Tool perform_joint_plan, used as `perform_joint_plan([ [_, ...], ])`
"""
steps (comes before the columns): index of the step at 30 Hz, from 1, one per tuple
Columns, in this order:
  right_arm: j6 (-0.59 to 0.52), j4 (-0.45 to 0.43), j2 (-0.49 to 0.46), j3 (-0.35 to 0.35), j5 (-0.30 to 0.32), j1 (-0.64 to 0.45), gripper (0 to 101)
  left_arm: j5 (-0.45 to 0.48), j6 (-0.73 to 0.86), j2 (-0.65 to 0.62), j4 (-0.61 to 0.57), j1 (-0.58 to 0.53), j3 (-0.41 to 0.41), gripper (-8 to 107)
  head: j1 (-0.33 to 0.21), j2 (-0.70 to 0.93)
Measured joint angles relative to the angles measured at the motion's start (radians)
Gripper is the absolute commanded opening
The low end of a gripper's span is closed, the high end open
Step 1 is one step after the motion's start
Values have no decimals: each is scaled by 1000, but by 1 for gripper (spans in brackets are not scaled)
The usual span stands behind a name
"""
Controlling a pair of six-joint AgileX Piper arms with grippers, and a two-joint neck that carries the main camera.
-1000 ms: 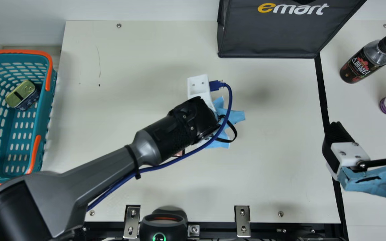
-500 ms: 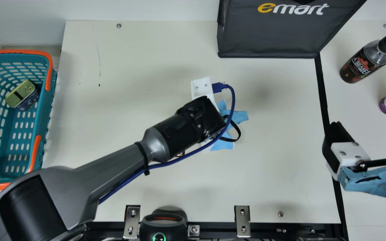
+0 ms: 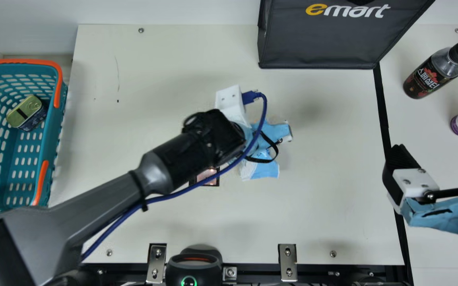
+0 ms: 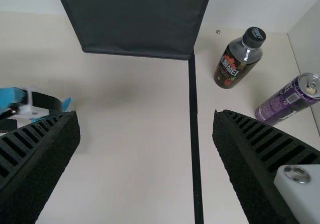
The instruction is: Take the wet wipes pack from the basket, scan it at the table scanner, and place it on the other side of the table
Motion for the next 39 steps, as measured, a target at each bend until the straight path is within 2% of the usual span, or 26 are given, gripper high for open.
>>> perform_joint_plan([
  [8,0,0,0,0,0,0,95,-155,215,-190,-192,96,196,90,0,-2],
  [12,0,0,0,0,0,0,95,-198,358,-298,-317,158,304,90,0,0],
  [15,0,0,0,0,0,0,95,-195,470,-386,-402,209,384,90,0,-2],
  [22,0,0,0,0,0,0,95,-114,734,-582,-549,365,529,90,-2,0],
  [29,0,0,0,0,0,0,95,-6,924,-765,-511,538,611,90,0,0],
  [39,0,0,0,0,0,0,95,145,1031,-962,-332,723,611,90,0,0],
])
